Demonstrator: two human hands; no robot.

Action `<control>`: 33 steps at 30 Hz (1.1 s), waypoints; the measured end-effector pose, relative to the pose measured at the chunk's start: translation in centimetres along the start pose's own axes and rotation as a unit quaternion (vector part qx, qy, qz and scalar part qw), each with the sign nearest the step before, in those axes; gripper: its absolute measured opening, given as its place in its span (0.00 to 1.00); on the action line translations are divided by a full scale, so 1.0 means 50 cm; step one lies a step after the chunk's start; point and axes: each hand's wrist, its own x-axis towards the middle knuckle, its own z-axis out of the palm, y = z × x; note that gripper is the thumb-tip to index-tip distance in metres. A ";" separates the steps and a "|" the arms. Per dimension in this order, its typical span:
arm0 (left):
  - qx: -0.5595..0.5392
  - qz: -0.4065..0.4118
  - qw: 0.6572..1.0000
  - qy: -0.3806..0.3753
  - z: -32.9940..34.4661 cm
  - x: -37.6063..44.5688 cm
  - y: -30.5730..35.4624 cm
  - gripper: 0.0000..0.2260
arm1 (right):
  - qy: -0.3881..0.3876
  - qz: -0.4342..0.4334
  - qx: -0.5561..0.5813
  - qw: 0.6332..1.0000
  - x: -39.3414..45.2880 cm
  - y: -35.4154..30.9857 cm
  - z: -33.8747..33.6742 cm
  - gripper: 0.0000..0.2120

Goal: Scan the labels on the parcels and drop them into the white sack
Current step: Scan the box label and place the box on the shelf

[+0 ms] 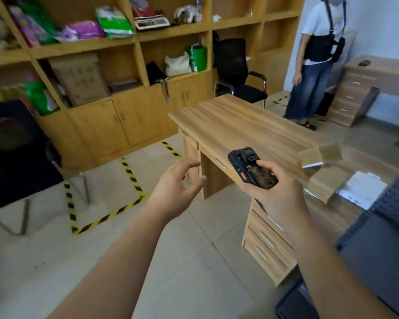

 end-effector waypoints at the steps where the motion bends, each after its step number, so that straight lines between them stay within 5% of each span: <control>1: 0.010 -0.006 1.000 0.002 -0.008 0.028 -0.008 0.18 | -0.003 -0.002 0.000 1.000 0.033 -0.004 0.016 0.25; 7: 0.029 -0.006 1.000 0.006 -0.008 0.184 -0.042 0.18 | -0.017 -0.011 -0.020 1.000 0.191 -0.004 0.056 0.28; 17: -0.049 0.088 0.991 -0.089 0.153 0.472 -0.031 0.17 | 0.123 0.082 -0.040 0.988 0.348 0.091 -0.008 0.29; 27: -0.104 0.263 0.914 -0.290 0.386 0.742 0.022 0.17 | 0.359 0.221 -0.112 0.900 0.381 0.158 -0.064 0.30; 33: -0.138 0.316 0.862 -0.371 0.498 0.789 0.078 0.16 | 0.424 0.296 -0.128 0.846 0.358 0.183 -0.066 0.29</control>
